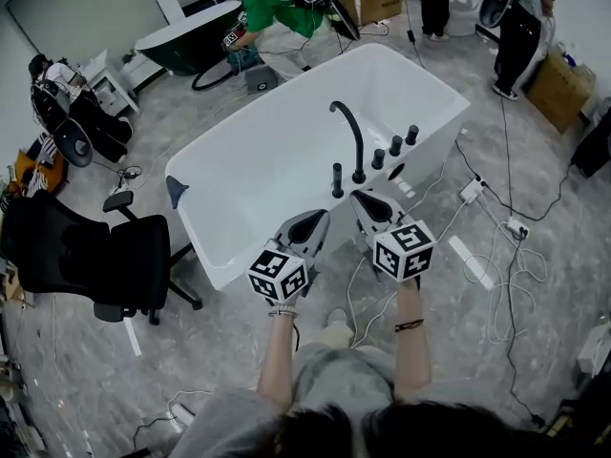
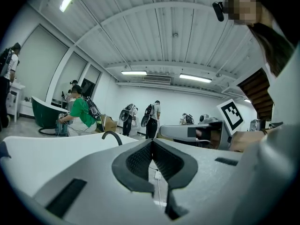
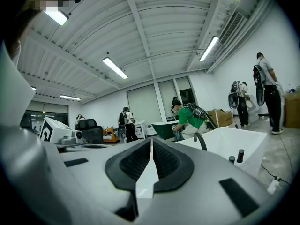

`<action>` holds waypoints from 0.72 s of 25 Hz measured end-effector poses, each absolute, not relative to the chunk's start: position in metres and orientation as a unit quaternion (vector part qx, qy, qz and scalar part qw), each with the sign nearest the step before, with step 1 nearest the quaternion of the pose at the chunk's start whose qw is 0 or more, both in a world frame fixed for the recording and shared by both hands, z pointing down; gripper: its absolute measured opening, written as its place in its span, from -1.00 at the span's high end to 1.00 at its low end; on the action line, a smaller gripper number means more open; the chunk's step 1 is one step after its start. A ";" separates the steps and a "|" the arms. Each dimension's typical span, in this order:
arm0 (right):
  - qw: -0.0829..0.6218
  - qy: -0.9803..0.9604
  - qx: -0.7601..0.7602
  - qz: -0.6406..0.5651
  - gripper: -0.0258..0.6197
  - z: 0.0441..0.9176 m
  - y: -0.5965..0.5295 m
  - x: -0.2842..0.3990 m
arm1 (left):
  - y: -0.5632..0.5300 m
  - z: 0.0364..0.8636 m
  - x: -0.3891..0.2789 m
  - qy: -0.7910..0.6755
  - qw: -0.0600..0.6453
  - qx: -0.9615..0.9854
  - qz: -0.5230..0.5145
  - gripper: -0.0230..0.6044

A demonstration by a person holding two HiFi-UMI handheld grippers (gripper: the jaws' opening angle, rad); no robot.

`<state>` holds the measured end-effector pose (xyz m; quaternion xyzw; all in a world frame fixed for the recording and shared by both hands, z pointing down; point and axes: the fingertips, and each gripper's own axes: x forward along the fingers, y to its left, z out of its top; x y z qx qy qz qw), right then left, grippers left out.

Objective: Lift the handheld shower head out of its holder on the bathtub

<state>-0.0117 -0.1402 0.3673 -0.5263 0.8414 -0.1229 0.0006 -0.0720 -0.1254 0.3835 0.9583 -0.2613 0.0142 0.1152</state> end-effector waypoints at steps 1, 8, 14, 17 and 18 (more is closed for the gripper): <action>0.000 0.840 -0.529 -0.123 0.92 0.370 -0.144 -0.011 | -0.130 0.386 -0.072 -0.260 0.116 0.958 0.015 0.91; -0.013 0.839 -0.525 -0.140 0.91 0.393 -0.165 0.015 | -0.157 0.408 -0.050 -0.274 0.136 0.952 0.024 0.91; -0.019 0.843 -0.513 -0.160 0.91 0.404 -0.179 0.062 | -0.168 0.419 -0.022 -0.316 0.154 0.936 0.017 0.91; -0.036 0.857 -0.485 -0.171 0.91 0.416 -0.184 0.076 | -0.173 0.425 -0.001 -0.338 0.160 0.927 0.011 0.91; -0.041 0.859 -0.480 -0.174 0.92 0.422 -0.187 0.081 | -0.174 0.429 0.005 -0.345 0.162 0.925 0.010 0.91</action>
